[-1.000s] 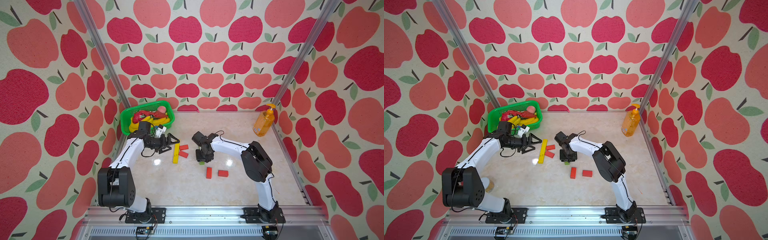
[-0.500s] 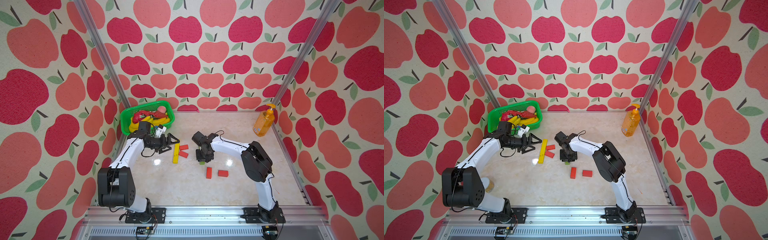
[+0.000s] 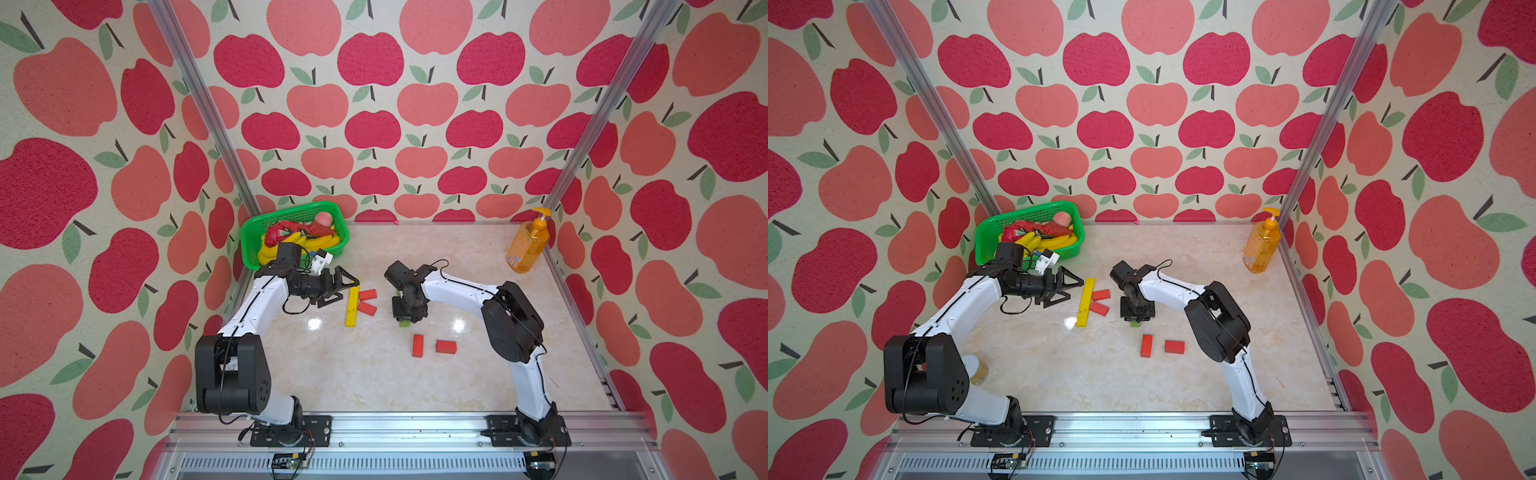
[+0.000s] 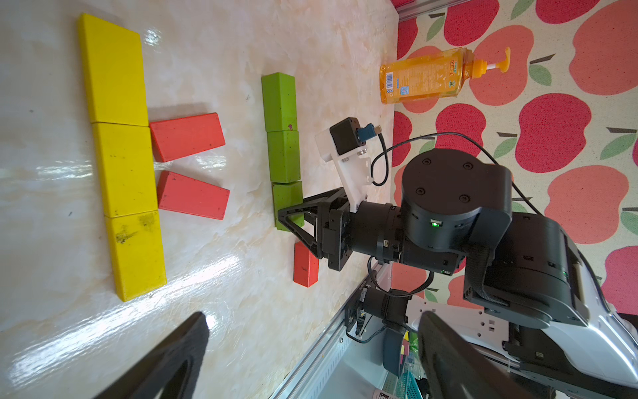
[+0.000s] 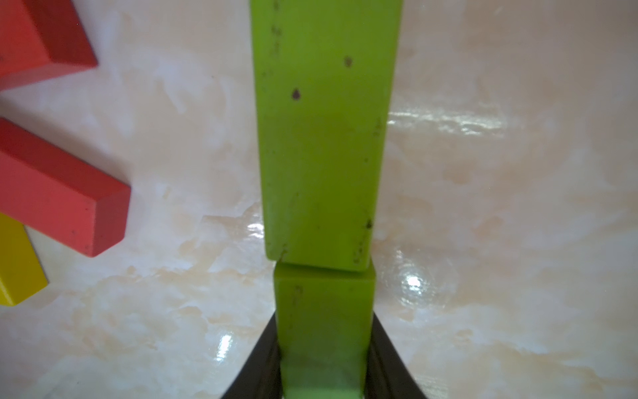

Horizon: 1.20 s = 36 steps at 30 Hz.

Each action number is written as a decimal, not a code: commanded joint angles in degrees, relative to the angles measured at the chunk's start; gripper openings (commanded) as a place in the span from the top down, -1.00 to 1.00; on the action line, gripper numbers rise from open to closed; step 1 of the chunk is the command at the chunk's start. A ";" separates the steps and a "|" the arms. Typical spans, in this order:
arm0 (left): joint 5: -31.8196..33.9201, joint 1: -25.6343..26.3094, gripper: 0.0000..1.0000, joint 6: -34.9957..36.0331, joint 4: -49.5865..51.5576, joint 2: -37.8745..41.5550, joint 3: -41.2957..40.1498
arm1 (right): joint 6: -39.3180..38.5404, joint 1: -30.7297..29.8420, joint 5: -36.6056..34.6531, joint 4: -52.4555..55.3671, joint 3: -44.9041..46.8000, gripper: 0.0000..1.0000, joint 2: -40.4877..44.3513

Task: Assemble the letter k with building blocks
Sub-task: Assemble the building block at the center of the board.

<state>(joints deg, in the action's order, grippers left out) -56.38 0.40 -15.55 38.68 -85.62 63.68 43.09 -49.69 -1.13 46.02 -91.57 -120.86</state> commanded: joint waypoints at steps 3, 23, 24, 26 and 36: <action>-0.81 -0.36 -0.95 0.16 -0.79 -0.78 -0.93 | -0.02 0.39 -0.63 1.27 -1.15 0.29 -1.84; -0.91 -0.39 -0.95 0.08 -0.88 -0.77 -0.92 | -0.04 0.48 -0.51 1.23 -1.25 0.20 -2.80; -0.92 -0.38 -0.95 0.07 -0.88 -0.77 -0.93 | -0.02 0.51 -0.48 1.19 -1.29 0.19 -2.78; -0.94 -0.39 -0.95 0.04 -0.88 -0.77 -0.92 | -0.04 0.49 -0.42 1.10 -1.42 0.17 -2.87; -1.27 -0.32 -0.95 -0.02 -1.05 -0.86 -0.95 | -0.12 0.51 -0.15 0.78 -2.12 0.21 -3.02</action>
<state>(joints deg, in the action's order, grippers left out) -56.40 0.38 -15.57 38.26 -85.62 63.68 43.09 -49.58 -1.15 45.91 -92.36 -122.23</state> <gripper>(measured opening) 0.978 0.399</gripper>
